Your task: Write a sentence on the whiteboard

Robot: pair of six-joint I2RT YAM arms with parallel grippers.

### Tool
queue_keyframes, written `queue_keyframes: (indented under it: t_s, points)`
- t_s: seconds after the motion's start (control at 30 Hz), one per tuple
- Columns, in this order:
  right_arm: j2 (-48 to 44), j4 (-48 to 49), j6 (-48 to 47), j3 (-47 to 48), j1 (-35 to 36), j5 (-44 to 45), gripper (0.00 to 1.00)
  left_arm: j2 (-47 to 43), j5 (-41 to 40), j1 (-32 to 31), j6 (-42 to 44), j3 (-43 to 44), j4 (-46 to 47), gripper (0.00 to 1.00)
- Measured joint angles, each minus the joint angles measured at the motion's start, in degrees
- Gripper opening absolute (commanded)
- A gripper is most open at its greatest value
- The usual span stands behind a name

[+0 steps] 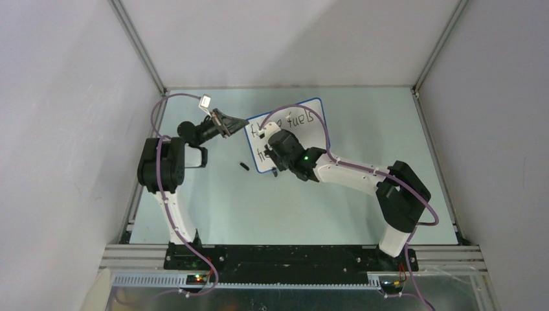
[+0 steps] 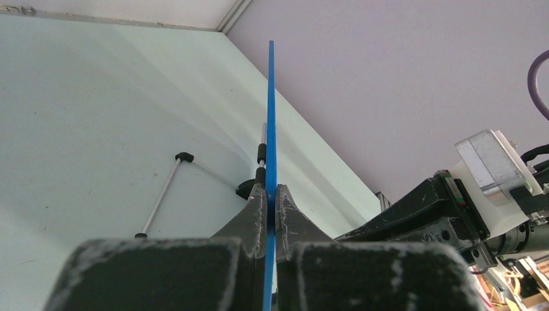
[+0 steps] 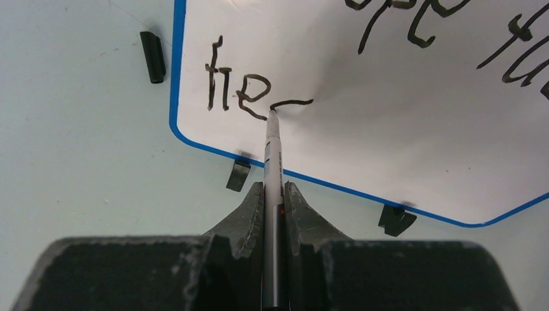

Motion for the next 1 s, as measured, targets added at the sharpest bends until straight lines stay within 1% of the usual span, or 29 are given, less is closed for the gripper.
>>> queue_keyframes:
  t_s: [0.23,1.0]
  points:
    - [0.0,-1.7,0.4,0.0,-0.3,0.7,0.00,0.0,0.0,0.0,0.0,0.0,0.0,0.00]
    - [0.0,-2.4,0.4,1.6,-1.7,0.1,0.00,0.0,-0.1,0.0,0.0,0.0,0.0,0.00]
